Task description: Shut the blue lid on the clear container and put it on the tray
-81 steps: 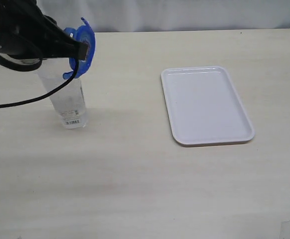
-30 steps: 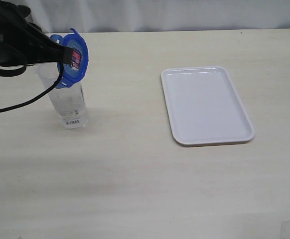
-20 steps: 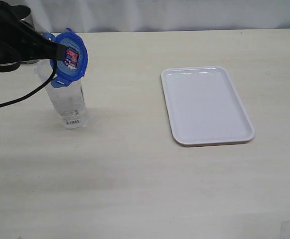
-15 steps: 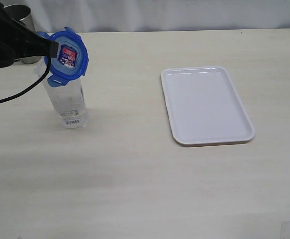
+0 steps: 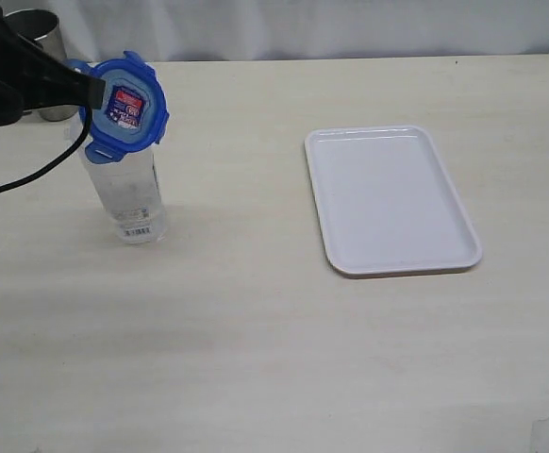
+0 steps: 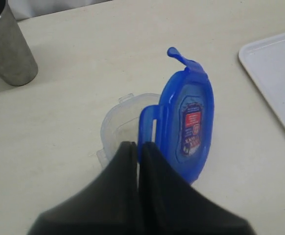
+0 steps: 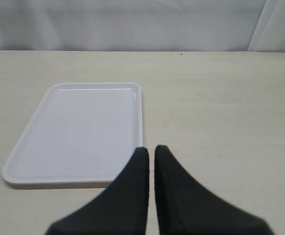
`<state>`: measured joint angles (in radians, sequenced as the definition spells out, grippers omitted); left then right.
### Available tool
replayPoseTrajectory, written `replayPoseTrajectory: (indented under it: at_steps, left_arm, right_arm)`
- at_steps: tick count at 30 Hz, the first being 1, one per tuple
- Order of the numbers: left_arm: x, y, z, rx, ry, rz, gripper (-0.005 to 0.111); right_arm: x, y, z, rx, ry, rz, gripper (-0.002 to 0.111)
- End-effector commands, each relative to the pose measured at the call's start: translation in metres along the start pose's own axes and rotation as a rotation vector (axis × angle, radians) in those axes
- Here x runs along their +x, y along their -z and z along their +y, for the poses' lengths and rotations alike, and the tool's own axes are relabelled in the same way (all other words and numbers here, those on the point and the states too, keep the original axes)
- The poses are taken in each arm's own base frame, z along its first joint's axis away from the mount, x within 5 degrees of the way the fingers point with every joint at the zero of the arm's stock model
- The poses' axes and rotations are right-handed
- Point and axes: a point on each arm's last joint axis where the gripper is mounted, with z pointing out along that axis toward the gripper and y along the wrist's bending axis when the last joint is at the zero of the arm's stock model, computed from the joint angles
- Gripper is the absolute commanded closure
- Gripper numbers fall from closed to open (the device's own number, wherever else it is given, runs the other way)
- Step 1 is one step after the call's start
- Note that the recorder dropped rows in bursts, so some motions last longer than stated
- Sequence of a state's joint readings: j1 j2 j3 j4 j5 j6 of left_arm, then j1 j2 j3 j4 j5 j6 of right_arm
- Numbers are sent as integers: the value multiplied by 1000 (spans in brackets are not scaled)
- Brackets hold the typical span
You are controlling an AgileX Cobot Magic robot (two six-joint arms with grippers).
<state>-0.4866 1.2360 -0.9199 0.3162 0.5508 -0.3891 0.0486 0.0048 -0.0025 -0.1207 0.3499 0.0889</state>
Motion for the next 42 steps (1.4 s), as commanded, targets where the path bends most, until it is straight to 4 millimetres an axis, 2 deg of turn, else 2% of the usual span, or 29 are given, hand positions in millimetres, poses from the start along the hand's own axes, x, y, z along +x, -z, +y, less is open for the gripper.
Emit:
replayPoseTrajectory:
  at_steps: [1,5,12,22,32,42]
  left_arm:
    - [-2,2,2,-11,-23,-23,107]
    - [-2,2,3,-21,-32,-27,107]
    - [-3,0,23,-72,40,-20,107]
    - [-3,0,23,-72,32,-18,107]
    - [0,-27,19,-62,22,25,107]
    - [-1,-27,18,-51,28,9,107]
  right_arm:
    - [0,0,0,-2,4,-6,104]
    - [0,0,0,-2,4,-6,104]
    - [0,0,0,-2,4,-6,104]
    - [0,0,0,-2,4,-6,104]
    - [0,0,0,-2,4,-6,104]
    - [0,0,0,-2,4,-6,104]
